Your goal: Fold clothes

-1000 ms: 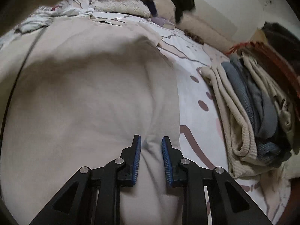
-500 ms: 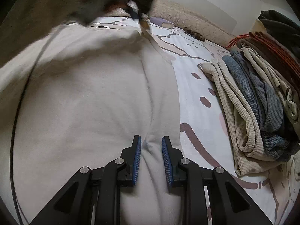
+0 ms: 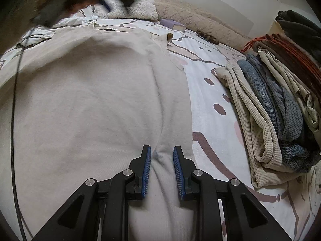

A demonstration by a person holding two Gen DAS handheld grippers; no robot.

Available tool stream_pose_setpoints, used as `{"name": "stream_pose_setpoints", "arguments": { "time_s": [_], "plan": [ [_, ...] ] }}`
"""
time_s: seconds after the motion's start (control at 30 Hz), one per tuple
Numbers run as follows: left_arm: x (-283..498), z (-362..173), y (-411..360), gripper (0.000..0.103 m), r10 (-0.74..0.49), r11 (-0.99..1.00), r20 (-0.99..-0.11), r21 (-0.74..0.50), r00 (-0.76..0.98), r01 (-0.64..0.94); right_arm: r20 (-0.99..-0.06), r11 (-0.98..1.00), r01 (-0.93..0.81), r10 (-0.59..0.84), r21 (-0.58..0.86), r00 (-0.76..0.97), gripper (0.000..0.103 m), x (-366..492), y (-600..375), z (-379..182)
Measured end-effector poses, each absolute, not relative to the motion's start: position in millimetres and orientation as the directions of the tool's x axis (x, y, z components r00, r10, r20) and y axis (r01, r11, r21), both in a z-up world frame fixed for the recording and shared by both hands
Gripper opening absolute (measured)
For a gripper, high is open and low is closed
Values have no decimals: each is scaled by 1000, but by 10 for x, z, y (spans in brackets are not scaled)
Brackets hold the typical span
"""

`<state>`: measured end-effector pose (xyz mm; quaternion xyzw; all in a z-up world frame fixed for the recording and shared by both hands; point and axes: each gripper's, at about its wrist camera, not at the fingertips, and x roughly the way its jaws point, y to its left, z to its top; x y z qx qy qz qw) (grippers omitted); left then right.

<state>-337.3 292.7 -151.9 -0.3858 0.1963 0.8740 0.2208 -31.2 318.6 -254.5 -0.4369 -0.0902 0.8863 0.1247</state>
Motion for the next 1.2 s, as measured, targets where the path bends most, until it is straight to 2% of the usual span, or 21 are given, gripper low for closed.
{"name": "stream_pose_setpoints", "arguments": {
  "time_s": [0.17,0.27,0.47,0.63,0.73,0.87,1.03,1.1,1.2],
  "plan": [
    [-3304,-1684,3856,66,182,-670,-750,378,-636,-638,-750,-954,-144,297,-265,-591,25,-300,3186,-2540],
    [-3414,-1919,4097,66,51,-610,-746,503,-664,-612,-752,-958,-146,285,-247,-594,25,-292,3204,-2534],
    [-3735,-2076,4040,66,-99,-582,-712,608,-695,-540,-756,-965,-149,262,-216,-600,25,-285,3252,-2534],
    [-3878,-2031,3952,66,-127,-595,-674,639,-728,-488,-756,-965,-149,261,-214,-600,25,-284,3264,-2535],
    [-3909,-1895,3916,68,-83,-649,-650,610,-755,-454,-754,-963,-149,269,-225,-599,25,-287,3253,-2539],
    [-4000,-1575,3773,68,38,-795,-675,426,-737,-431,-752,-960,-148,279,-238,-597,25,-294,3241,-2544],
    [-4154,-1462,3723,68,111,-877,-732,246,-672,-412,-746,-954,-147,295,-260,-596,25,-287,3207,-2545],
    [-4220,-1577,3773,68,99,-881,-767,229,-634,-413,-746,-954,-147,296,-262,-596,25,-282,3201,-2544],
    [-4271,-1868,3922,68,34,-859,-816,271,-577,-434,-747,-955,-148,295,-259,-595,25,-275,3199,-2542]
  ]
}}
